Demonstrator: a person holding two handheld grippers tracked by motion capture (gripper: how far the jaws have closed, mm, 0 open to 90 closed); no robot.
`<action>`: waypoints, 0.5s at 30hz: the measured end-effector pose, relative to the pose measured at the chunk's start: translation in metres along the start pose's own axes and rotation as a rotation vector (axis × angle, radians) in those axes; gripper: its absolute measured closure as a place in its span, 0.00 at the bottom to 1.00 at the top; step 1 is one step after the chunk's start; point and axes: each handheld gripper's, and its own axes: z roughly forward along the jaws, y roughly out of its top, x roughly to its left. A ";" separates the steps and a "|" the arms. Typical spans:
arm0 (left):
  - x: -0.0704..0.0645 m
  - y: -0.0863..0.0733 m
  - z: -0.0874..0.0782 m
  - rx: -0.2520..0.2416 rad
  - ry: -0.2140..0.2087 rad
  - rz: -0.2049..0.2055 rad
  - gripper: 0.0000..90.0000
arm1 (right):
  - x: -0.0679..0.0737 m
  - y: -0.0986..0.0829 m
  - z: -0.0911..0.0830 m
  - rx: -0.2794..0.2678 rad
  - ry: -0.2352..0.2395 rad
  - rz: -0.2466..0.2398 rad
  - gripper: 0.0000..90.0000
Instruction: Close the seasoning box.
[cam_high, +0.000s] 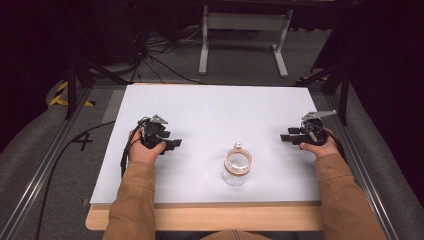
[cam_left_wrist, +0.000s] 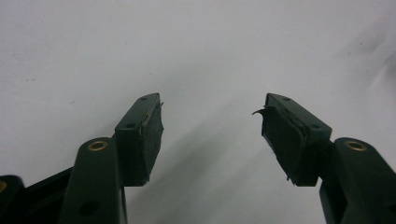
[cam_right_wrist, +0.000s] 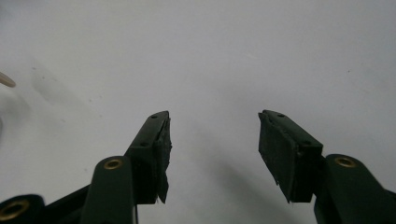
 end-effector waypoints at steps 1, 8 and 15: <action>0.001 -0.001 0.001 -0.001 0.004 0.006 0.43 | -0.001 -0.002 0.003 0.012 -0.005 -0.009 0.49; 0.002 -0.005 0.005 0.019 0.008 0.000 0.42 | 0.001 -0.006 0.014 0.041 -0.003 -0.035 0.48; 0.001 -0.004 0.004 0.011 0.010 0.009 0.42 | 0.003 -0.004 0.014 0.028 0.003 -0.043 0.47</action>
